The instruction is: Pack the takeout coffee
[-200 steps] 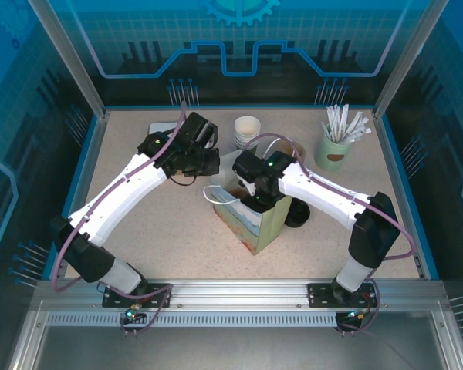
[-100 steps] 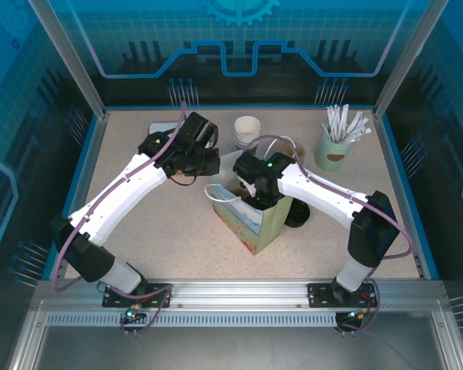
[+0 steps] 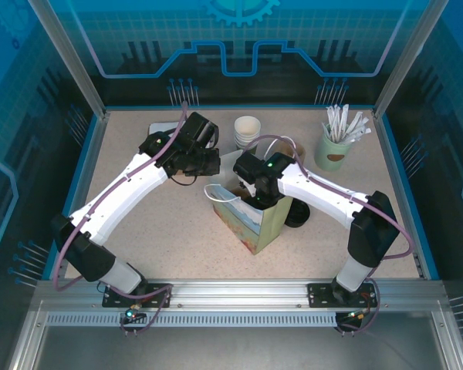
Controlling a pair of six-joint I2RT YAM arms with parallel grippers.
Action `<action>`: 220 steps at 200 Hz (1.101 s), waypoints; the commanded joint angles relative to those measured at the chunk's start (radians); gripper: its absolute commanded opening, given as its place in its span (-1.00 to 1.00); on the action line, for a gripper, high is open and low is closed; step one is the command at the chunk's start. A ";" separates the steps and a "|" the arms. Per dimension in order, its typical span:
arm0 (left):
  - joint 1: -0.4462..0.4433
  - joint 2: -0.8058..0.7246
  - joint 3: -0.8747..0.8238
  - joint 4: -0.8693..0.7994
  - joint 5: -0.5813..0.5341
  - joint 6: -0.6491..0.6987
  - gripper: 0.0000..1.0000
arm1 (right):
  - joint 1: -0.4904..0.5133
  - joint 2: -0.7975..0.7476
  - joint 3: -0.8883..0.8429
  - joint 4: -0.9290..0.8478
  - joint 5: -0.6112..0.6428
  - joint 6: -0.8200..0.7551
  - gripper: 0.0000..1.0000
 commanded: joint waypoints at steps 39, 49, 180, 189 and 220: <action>0.006 0.010 -0.011 -0.012 0.014 0.015 -0.74 | -0.013 0.017 -0.009 0.042 -0.047 0.000 0.49; 0.006 0.009 -0.010 -0.013 0.014 0.015 -0.74 | -0.013 0.016 -0.009 0.042 -0.046 0.000 0.49; 0.007 0.019 -0.009 -0.010 0.012 0.016 -0.74 | -0.008 0.004 0.026 -0.005 -0.124 0.000 0.48; 0.007 0.018 -0.009 -0.011 0.012 0.016 -0.74 | -0.008 0.004 0.034 -0.010 -0.124 0.000 0.47; 0.008 0.018 -0.009 -0.011 0.013 0.016 -0.74 | -0.007 0.001 0.051 -0.019 -0.122 0.000 0.48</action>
